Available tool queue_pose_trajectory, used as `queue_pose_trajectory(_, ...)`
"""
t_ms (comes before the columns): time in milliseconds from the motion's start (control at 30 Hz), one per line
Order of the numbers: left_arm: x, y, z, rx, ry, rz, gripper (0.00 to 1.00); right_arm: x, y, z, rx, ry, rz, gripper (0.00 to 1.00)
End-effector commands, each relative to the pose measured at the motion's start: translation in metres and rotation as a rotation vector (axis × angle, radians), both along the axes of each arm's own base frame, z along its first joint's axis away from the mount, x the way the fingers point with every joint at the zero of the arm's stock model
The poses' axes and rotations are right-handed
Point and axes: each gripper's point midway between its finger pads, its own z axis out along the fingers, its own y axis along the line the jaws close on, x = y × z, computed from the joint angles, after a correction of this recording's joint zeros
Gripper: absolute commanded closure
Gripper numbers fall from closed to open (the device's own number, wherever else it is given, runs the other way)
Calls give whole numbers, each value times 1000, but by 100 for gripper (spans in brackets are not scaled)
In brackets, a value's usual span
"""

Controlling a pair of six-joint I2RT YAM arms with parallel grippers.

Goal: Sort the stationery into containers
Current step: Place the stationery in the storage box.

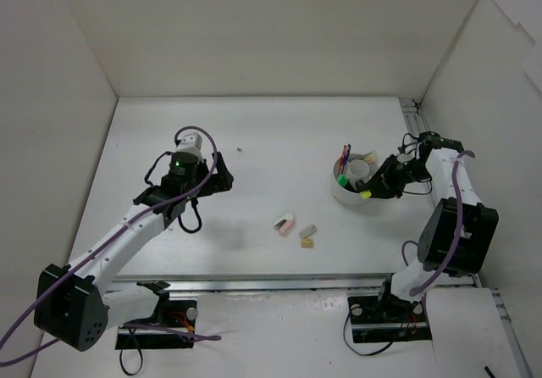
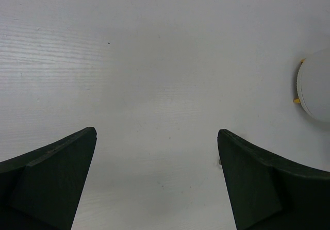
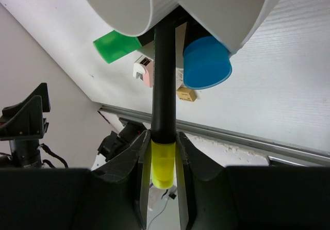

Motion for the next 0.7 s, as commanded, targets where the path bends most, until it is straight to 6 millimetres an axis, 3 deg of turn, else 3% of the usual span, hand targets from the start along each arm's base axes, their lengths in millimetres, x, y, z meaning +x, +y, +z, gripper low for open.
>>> queue_pose_trajectory(0,7,2,21,-34,-66,25,0,15,1,8,42,-23,-28,81)
queue_pose_trajectory(300,9,0,21,-40,-64,25,0,10,5,0,50,6,-51,78)
queue_pose_trajectory(667,8,9,22,-21,-68,65,0,52,0,3,88,-22,-174,69)
